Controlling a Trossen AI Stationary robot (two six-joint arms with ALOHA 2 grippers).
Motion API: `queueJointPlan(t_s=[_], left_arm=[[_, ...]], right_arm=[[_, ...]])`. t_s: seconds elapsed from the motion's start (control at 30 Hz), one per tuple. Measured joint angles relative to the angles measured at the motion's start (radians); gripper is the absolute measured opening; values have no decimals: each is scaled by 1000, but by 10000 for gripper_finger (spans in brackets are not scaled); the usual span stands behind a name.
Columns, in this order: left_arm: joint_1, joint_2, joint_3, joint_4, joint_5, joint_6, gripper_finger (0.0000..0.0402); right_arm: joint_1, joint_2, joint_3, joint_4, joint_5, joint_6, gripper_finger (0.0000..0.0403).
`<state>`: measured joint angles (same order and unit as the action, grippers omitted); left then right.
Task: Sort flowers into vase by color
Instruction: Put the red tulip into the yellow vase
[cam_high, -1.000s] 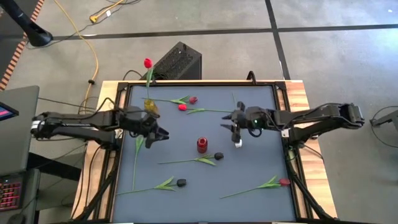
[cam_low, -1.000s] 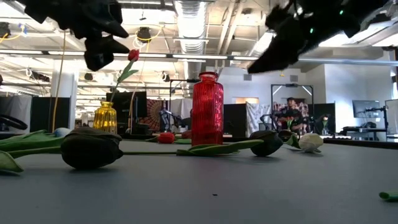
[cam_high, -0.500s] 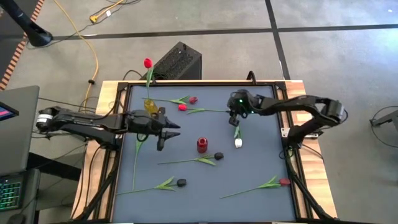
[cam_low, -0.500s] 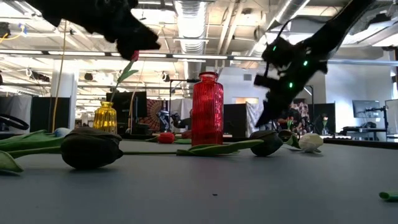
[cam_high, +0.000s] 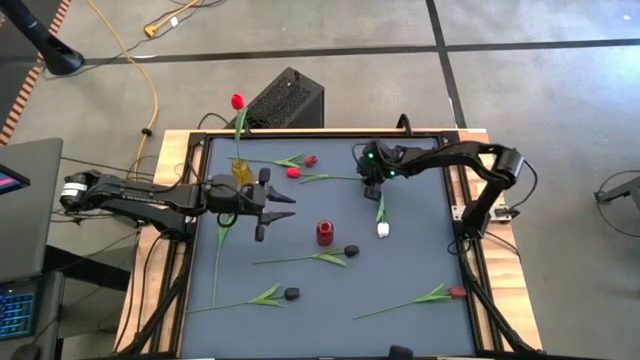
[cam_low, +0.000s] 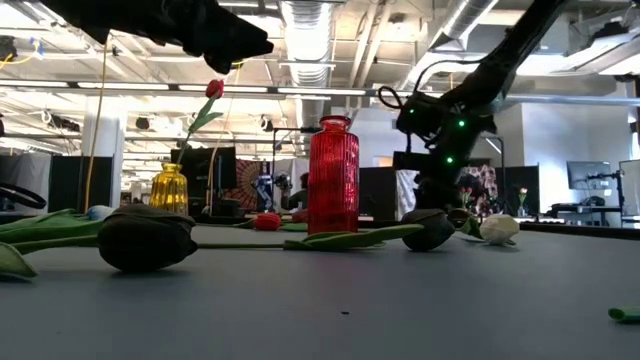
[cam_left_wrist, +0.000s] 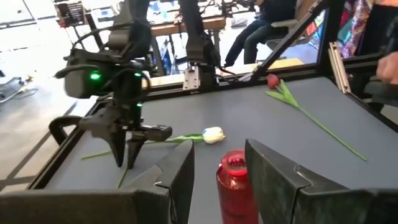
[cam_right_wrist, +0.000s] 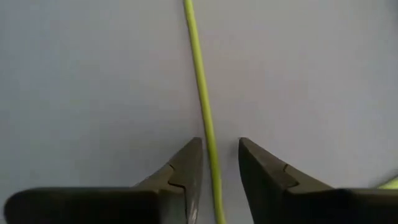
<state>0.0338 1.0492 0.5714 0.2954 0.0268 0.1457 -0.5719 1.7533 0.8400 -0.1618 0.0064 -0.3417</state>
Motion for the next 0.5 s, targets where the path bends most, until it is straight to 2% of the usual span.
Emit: queueJointPlan(t_s=[0.2,0.37,0.5], left_arm=[[0,-2,0,-7,4,37,132],[1,-2,0,-8,4,56,132],[1,-2,-1,-12,4,60,132]], right_arm=[[-18,55,46,-106,-94,55,73],[-14,41,42,-115,-110,150,17],[4,-9,34,-87,-116,219,17]])
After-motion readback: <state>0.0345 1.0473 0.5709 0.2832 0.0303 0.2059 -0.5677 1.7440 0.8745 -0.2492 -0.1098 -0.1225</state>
